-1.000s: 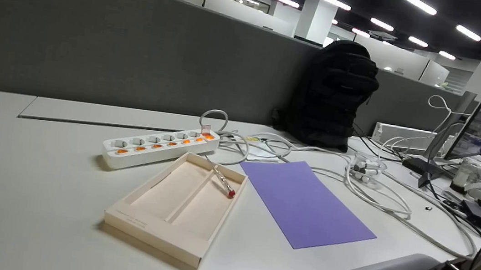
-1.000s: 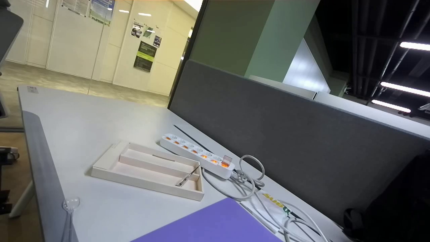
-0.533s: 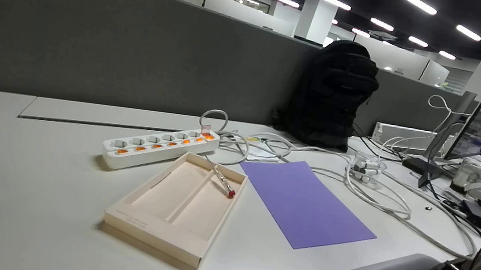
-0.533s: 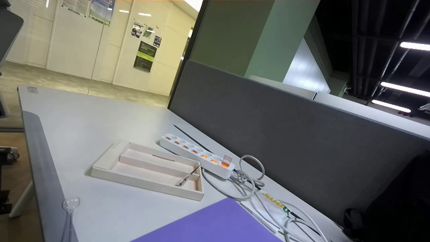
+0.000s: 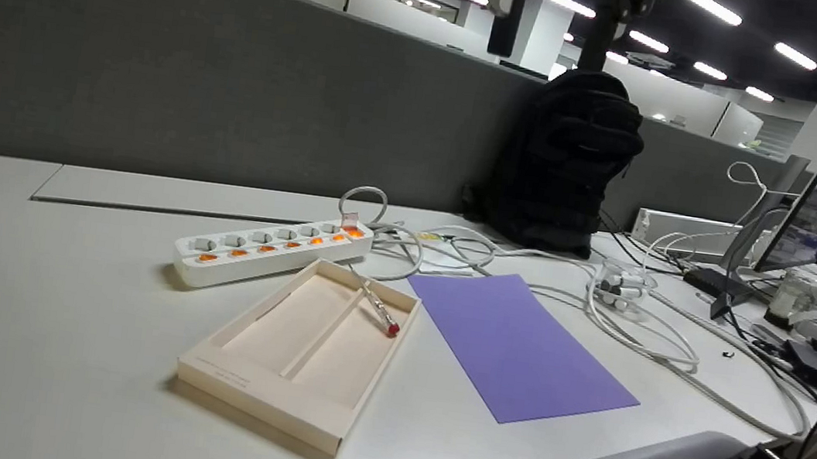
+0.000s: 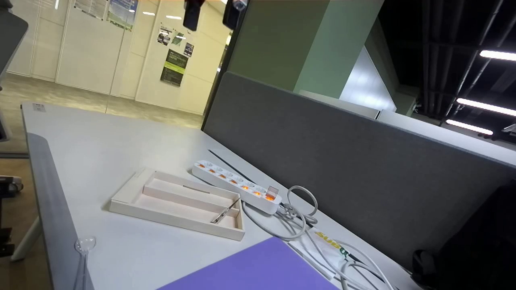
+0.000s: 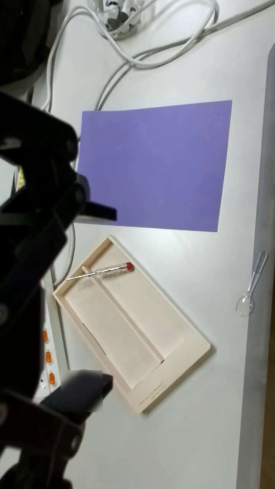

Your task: Move the screwdriver from the tray to the mat

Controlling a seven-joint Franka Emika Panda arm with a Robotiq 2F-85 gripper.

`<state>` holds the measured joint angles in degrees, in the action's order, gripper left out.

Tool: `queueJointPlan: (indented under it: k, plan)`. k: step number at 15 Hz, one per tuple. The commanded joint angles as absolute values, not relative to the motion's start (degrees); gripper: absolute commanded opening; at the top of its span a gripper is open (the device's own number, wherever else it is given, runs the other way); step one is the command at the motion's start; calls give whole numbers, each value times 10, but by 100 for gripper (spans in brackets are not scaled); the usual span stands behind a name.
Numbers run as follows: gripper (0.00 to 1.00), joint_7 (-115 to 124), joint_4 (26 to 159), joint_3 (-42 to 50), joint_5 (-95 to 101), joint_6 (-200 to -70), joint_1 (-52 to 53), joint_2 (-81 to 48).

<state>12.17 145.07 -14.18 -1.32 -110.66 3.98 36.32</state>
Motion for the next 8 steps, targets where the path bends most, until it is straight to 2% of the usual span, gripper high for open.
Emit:
queueJointPlan:
  k: [1, 8]
  plan:
    - [100, 103, 1437, -120, -18, -1146, 52, 291]
    - [100, 0, 1431, -98, 2, -1247, 64, 193]
